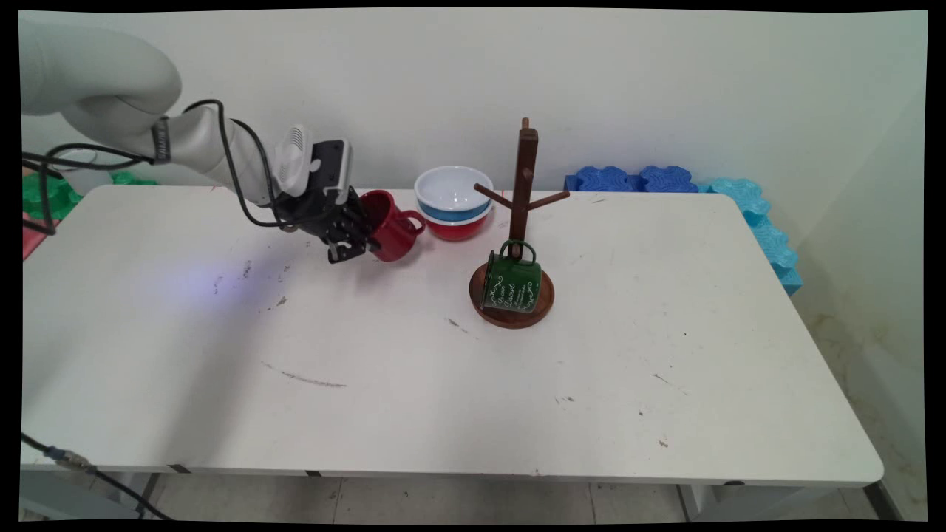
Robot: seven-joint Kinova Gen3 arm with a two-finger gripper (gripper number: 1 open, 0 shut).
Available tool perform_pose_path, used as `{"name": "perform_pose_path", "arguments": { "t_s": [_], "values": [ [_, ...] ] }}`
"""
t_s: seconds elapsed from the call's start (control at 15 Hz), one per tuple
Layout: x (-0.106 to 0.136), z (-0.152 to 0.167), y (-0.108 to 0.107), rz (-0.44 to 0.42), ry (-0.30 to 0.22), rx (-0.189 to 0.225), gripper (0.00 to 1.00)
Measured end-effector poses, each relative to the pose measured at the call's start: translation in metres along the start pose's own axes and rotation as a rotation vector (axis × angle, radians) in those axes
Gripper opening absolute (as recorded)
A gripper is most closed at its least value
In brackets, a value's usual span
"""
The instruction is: Place the picked object on the table
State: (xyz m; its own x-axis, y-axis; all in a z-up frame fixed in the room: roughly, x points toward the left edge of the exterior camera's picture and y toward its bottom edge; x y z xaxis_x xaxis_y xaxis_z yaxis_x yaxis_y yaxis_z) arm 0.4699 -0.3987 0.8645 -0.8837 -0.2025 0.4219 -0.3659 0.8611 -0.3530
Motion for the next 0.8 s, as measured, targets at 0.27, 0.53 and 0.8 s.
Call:
{"name": "perform_pose_path", "arguments": {
  "t_s": [0.27,0.53,0.8],
  "values": [
    [0.000,0.012,0.000,0.010,-0.015,0.000,0.00],
    [0.000,0.022,0.001,0.018,-0.028,-0.001,0.00],
    [0.000,0.031,0.001,0.025,-0.037,-0.004,0.00]
  ]
}}
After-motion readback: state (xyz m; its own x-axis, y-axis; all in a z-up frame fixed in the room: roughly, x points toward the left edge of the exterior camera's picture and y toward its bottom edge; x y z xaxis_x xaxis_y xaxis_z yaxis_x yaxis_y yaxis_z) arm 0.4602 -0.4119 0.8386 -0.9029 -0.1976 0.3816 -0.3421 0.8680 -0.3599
